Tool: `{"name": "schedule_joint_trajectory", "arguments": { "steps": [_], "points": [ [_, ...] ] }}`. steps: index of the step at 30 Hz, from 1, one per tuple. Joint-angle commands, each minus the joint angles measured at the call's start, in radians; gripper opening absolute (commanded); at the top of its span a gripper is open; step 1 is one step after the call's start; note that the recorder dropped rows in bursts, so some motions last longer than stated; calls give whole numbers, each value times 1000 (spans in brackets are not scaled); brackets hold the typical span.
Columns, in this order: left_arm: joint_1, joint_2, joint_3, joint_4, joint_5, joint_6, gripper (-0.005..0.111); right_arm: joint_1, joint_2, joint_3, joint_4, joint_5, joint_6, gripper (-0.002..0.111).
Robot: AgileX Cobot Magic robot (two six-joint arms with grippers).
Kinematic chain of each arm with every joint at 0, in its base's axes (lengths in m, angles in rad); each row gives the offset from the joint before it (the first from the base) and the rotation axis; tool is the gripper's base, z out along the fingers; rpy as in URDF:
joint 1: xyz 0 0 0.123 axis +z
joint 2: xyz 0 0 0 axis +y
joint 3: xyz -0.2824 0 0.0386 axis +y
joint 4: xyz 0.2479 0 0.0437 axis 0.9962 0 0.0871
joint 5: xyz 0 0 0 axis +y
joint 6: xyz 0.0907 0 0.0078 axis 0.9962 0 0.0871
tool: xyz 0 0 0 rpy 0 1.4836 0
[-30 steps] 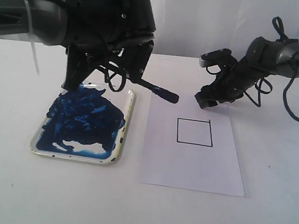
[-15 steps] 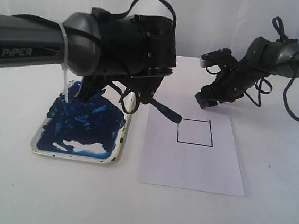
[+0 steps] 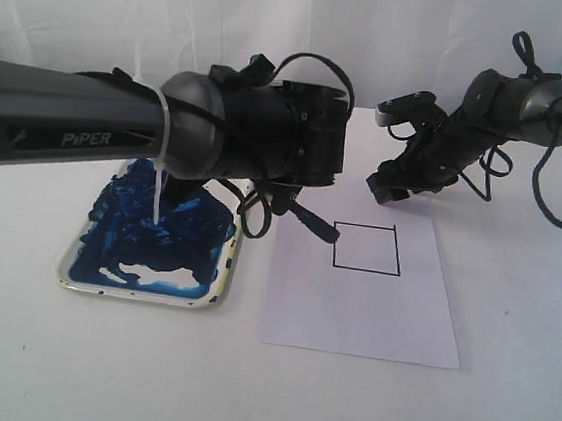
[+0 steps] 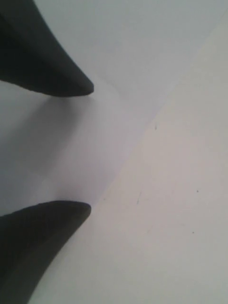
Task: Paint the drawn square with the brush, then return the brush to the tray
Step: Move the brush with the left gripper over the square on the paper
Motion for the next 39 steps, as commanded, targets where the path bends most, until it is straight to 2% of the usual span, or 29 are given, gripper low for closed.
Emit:
{"name": "schedule_joint_trajectory", "arguments": {
  "steps": [1,11,19,39],
  "points": [
    [-7,8,0,39,29,-51,0,-1,38,19,-32,33,-16,60],
    [-7,8,0,38,-86,-73,0,-1,38,19,-32,21,-16,60],
    [-7,44,0,100,-98,-73,0,-1,38,19,-32,17,-16,60],
    [-8,57,-2,185,-226,-123,0,-1,38,19,-32,5,-16,60]
  ]
}}
